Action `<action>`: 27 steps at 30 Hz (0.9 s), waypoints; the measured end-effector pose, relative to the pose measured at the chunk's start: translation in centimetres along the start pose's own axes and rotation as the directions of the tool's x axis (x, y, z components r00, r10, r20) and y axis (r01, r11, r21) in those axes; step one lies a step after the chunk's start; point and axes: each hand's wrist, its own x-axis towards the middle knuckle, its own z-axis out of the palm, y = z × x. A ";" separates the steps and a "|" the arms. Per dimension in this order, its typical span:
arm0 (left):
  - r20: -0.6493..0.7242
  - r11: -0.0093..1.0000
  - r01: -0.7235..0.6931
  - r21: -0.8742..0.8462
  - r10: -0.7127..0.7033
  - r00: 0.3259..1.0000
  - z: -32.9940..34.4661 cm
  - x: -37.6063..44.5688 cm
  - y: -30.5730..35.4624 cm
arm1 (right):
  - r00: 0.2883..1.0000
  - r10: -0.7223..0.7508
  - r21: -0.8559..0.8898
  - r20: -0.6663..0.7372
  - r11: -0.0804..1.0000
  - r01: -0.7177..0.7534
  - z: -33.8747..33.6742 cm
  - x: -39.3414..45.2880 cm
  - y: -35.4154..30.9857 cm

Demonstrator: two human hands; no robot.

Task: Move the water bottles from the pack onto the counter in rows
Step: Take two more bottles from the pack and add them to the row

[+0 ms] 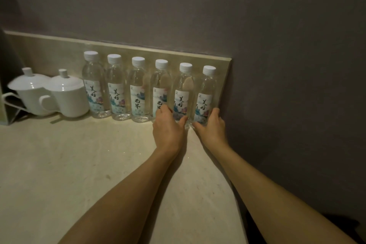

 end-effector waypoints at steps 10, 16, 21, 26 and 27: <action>-0.043 1.000 0.011 0.003 -0.011 0.999 0.4 0.0 0.0 | 1.000 -0.011 -0.025 0.001 1.000 0.011 0.3 0.5 0.0; -0.053 1.000 0.019 0.009 -0.019 0.998 0.4 0.0 0.2 | 1.000 -0.006 -0.021 0.018 1.000 0.006 0.3 0.7 0.1; -0.043 1.000 0.004 0.023 -0.003 0.999 0.4 -0.1 0.2 | 1.000 -0.014 -0.032 0.025 0.999 0.015 0.4 0.7 0.1; -0.033 0.999 -0.021 0.039 0.023 0.999 0.3 -0.1 0.3 | 1.000 -0.019 -0.100 0.020 0.995 0.020 0.5 0.6 0.1; -0.030 0.999 -0.023 0.039 0.025 0.999 0.3 -0.1 0.3 | 1.000 -0.015 -0.108 0.023 0.994 0.018 0.5 0.6 0.1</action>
